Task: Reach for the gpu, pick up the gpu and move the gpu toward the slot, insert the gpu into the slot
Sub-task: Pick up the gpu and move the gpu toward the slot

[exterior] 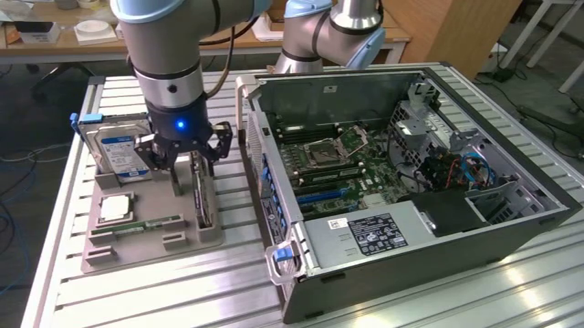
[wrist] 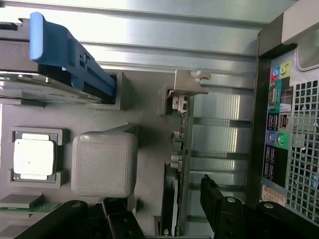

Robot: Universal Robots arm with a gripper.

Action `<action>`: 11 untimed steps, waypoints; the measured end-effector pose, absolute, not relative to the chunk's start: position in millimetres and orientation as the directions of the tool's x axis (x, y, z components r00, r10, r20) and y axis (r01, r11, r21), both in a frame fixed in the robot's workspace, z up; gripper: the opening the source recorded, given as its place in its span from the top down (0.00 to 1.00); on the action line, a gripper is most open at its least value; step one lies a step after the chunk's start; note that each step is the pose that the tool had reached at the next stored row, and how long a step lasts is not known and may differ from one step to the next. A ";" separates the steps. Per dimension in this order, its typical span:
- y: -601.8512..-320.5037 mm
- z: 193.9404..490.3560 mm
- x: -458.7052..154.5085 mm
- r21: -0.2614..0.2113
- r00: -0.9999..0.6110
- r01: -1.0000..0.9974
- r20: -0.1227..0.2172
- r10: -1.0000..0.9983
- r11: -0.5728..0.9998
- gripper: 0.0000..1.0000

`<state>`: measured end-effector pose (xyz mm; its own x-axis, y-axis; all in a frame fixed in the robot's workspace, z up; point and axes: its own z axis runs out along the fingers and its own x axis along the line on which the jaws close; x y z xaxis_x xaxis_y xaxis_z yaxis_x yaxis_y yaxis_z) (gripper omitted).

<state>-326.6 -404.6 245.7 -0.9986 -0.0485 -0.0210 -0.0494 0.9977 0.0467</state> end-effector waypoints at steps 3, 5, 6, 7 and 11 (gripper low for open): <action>-407.1 244.4 -326.6 0.047 -0.999 -0.049 -0.021 -0.048 0.998 0.35; -407.4 242.8 -326.6 0.047 -0.999 -0.048 -0.021 -0.047 0.998 0.35; -407.5 241.8 -326.7 0.047 -0.999 -0.047 -0.021 -0.046 0.998 0.35; -407.5 240.8 -326.7 0.047 -0.999 -0.045 -0.021 -0.044 0.998 0.35; -407.5 237.0 -326.5 0.047 -0.999 -0.038 -0.021 -0.037 0.998 0.35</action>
